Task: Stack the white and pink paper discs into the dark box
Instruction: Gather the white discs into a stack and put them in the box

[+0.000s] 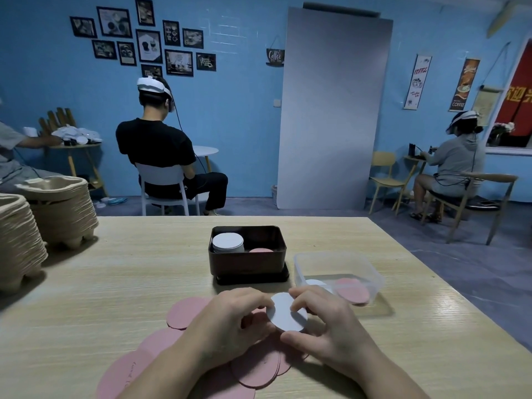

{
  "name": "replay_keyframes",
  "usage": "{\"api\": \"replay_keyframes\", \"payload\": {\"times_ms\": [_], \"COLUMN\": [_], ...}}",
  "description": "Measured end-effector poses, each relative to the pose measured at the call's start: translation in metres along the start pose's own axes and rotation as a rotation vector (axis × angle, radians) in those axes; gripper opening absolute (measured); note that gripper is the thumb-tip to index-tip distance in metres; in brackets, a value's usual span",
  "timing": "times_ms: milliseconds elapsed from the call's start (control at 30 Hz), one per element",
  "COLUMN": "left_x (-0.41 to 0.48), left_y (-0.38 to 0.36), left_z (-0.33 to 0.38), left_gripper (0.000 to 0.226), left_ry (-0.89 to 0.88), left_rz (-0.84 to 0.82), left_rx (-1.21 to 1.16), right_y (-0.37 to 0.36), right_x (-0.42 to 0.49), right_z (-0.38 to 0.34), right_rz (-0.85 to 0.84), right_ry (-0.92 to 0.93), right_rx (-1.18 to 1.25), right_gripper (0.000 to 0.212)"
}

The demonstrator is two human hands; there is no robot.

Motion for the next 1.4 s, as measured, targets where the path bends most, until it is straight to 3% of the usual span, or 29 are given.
{"api": "replay_keyframes", "payload": {"times_ms": [400,667,1033,1233,1400], "left_x": [0.0,0.0,0.014,0.017,0.016], "left_y": [0.006,0.011,0.047,0.092,0.096], "left_z": [0.003,0.005,-0.007,-0.045,-0.073], "left_gripper": [0.019,0.018,0.017,0.028,0.047], "left_ry": [-0.003,0.021,0.041,0.086,0.122], "left_rz": [0.001,0.002,0.03,0.176,0.126], "left_rx": [0.011,-0.051,-0.053,0.247,0.481], "right_y": [-0.007,-0.005,-0.006,-0.012,-0.026], "right_x": [0.0,0.001,0.056,0.111,0.157], "right_z": [0.003,-0.001,-0.018,-0.025,-0.015], "right_rz": [-0.057,-0.055,-0.152,-0.099,-0.081], "right_ry": [-0.015,-0.041,0.056,0.063,0.005], "right_rx": [-0.047,0.106,-0.03,0.008,-0.076], "right_gripper": [0.032,0.025,0.027,0.029,0.035]}}
Point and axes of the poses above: each hand's wrist, its own x-axis towards the middle knuckle, its own y-axis out of the back of the hand, z = x × y, the point moved 8 cm from there along x, towards the middle knuckle, and after that the axes turned 3 degrees about x, right-handed, at the moved point
